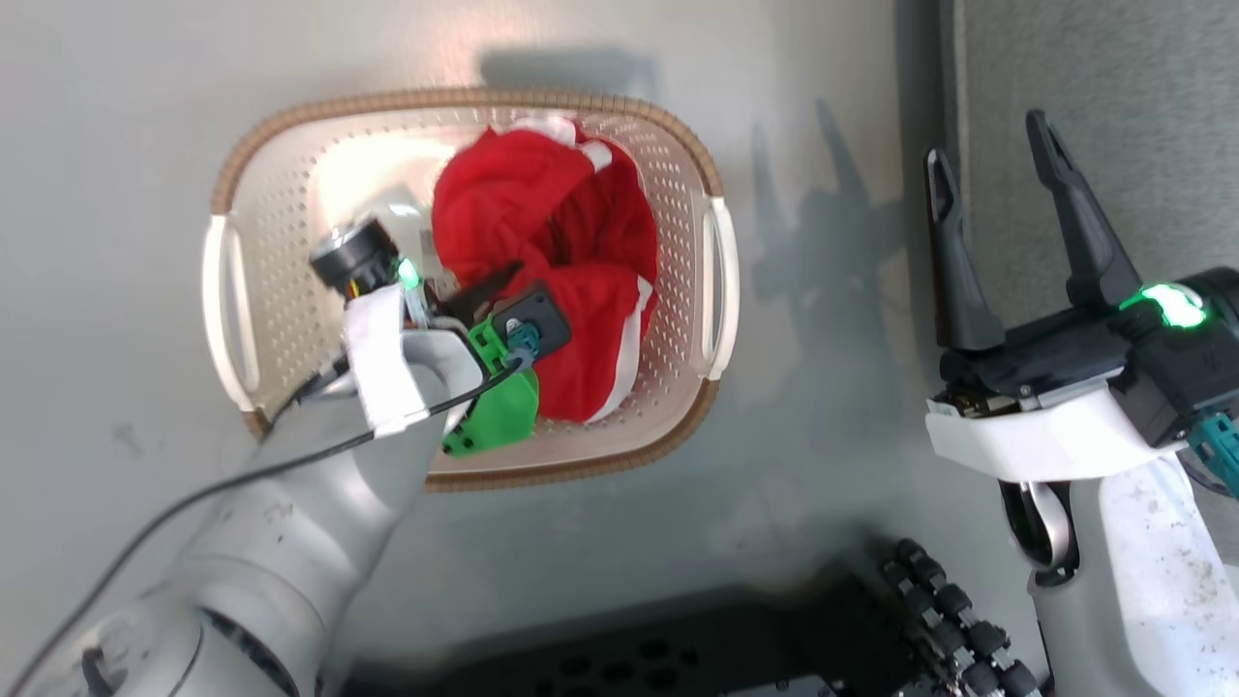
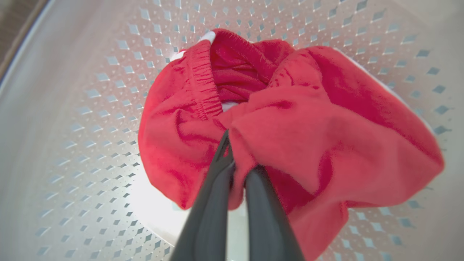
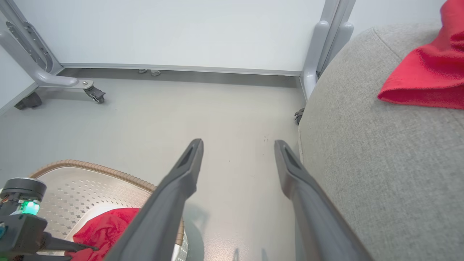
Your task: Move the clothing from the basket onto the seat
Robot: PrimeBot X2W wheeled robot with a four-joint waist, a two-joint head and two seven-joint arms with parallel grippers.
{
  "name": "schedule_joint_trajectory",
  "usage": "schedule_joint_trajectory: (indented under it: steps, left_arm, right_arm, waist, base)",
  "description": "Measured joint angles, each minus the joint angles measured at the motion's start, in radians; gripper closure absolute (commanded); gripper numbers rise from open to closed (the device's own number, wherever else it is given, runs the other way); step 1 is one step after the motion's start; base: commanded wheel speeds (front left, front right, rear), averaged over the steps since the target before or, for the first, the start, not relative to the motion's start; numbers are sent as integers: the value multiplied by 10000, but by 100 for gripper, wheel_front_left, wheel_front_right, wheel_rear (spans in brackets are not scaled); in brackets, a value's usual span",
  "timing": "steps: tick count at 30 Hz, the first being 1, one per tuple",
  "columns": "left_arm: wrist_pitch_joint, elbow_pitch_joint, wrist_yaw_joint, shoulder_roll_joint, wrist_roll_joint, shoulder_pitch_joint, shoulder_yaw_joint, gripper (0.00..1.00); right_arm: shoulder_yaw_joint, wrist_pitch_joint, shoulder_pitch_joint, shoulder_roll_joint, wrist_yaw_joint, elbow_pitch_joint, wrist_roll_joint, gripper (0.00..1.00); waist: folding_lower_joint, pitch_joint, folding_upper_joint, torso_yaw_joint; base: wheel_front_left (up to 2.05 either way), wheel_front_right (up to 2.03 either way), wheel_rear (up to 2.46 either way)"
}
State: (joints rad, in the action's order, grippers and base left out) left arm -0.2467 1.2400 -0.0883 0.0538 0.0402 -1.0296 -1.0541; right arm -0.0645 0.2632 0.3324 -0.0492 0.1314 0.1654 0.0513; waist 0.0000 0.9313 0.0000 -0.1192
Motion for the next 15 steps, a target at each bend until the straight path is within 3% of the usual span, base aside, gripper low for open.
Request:
schedule_joint_trajectory:
  steps: [7, 15]
  left_arm:
    - [-144, -1356, -121, -12, 1990, 1471, 1448, 100]
    - [-155, -3714, -236, 171, 3269, 3359, 3152, 100]
  right_arm:
    - [21, 0, -713, 4, 0, -368, 249, 0]
    - [115, 0, -1433, 4, 0, -700, 863, 0]
  waist:
    - [0, -1471, 0, 117]
    - [0, -3293, 0, 257]
  base:
    - [0, 0, 0]
    - [0, 0, 0]
